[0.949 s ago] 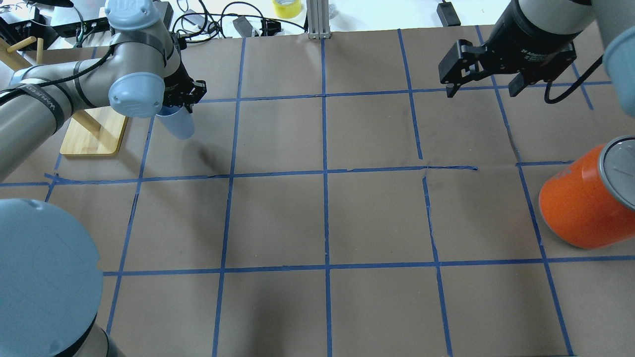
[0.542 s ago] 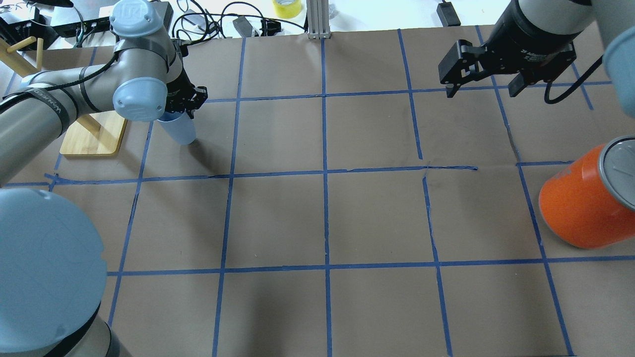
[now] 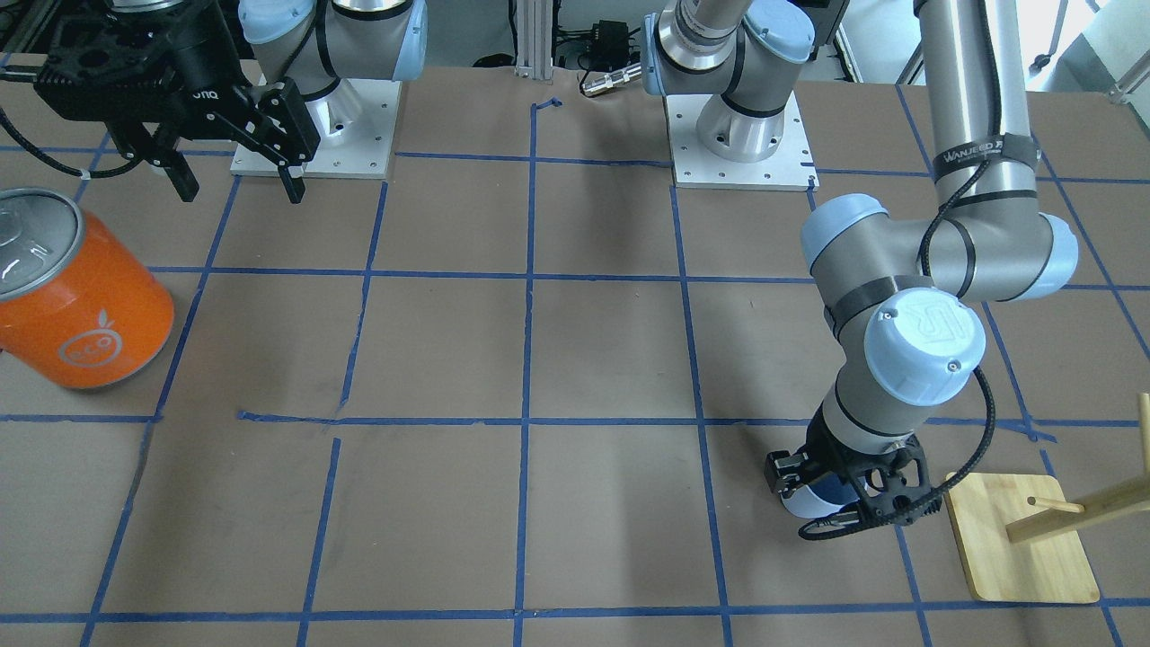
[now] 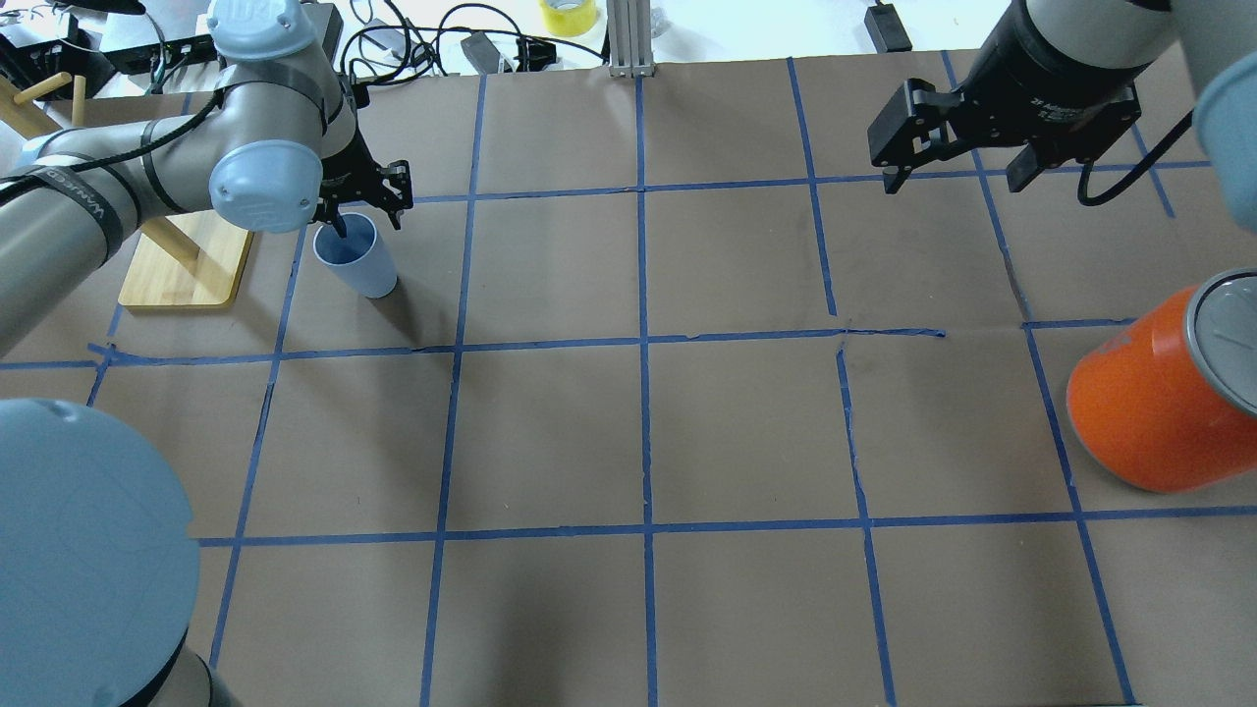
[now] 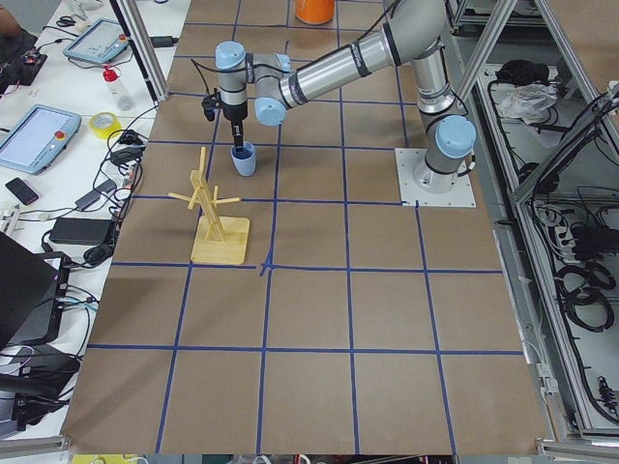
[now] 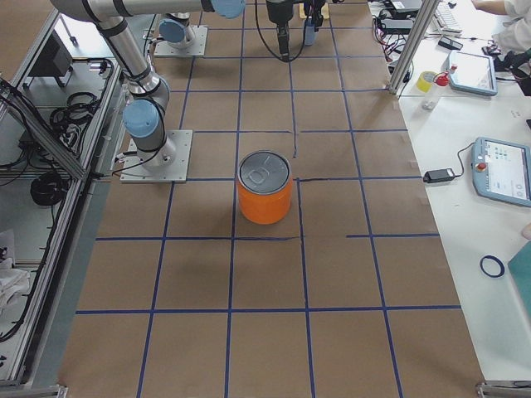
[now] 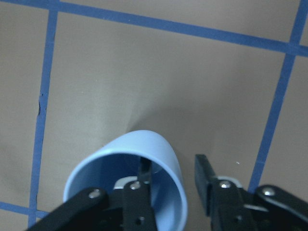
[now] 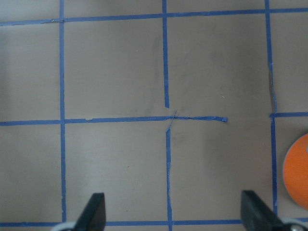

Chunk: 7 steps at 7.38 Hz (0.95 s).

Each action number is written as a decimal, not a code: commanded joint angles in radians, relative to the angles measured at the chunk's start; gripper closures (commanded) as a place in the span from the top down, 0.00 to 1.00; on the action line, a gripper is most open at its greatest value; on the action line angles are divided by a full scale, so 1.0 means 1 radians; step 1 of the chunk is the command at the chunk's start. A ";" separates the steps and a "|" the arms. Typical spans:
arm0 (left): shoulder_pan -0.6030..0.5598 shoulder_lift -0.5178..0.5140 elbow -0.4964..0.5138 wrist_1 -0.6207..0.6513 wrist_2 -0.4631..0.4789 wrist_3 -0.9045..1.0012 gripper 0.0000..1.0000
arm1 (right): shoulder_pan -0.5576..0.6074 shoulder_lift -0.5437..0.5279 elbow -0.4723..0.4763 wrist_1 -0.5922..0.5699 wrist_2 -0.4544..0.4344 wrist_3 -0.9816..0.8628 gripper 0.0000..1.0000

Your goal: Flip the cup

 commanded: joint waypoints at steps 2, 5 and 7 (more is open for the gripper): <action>-0.005 0.131 0.033 -0.182 0.001 -0.009 1.00 | 0.000 0.000 0.000 0.000 0.000 0.000 1.00; -0.010 0.274 0.029 -0.321 -0.017 -0.005 1.00 | 0.000 0.000 0.002 0.000 0.000 0.000 1.00; -0.010 0.377 0.013 -0.377 -0.065 -0.002 1.00 | 0.000 0.000 0.002 0.000 0.000 0.000 1.00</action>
